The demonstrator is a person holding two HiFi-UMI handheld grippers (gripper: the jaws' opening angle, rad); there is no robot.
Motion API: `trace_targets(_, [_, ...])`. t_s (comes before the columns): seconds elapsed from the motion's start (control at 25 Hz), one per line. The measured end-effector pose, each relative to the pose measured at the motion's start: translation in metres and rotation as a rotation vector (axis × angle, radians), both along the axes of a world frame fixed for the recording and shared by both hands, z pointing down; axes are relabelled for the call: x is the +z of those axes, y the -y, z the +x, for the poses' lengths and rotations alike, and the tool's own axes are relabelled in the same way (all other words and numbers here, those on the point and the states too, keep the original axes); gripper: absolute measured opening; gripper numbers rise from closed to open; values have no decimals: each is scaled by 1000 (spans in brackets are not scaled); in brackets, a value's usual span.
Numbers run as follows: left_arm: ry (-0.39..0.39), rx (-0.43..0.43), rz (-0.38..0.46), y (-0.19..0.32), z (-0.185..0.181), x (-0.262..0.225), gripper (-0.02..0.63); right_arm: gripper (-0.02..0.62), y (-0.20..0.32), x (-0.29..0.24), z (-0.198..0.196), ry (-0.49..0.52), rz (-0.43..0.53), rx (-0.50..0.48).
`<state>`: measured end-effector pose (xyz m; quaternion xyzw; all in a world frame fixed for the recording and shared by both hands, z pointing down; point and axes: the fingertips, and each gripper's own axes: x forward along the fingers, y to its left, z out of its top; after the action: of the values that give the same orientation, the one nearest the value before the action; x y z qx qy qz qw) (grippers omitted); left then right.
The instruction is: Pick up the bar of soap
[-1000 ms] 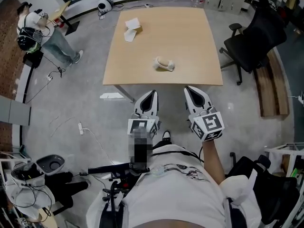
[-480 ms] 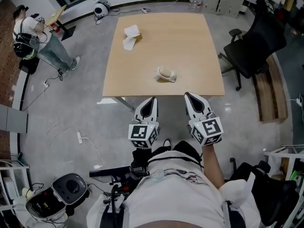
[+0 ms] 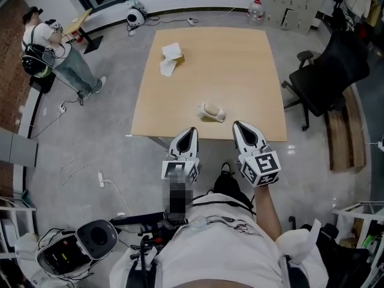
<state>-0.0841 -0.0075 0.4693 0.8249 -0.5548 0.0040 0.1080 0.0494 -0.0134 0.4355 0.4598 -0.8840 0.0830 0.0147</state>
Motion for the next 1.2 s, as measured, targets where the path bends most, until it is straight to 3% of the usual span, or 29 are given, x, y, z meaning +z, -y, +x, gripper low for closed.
trace_targets(0.28, [12,-6,51,69,20,-21,0,3,68,-16,12,12,38,-29])
trace_targets(0.64, [14,-12,29,136,45,-12,0,3,134,-4,34,-5,8,-56])
trace_targets(0.96, [17,-27,-39,165,57,12,0,3,165,13,35,-13,-46,-111])
trace_targets(1.2, [22,-44,-115,185,43,45,0,3,189,40,20,-23,-110,-140])
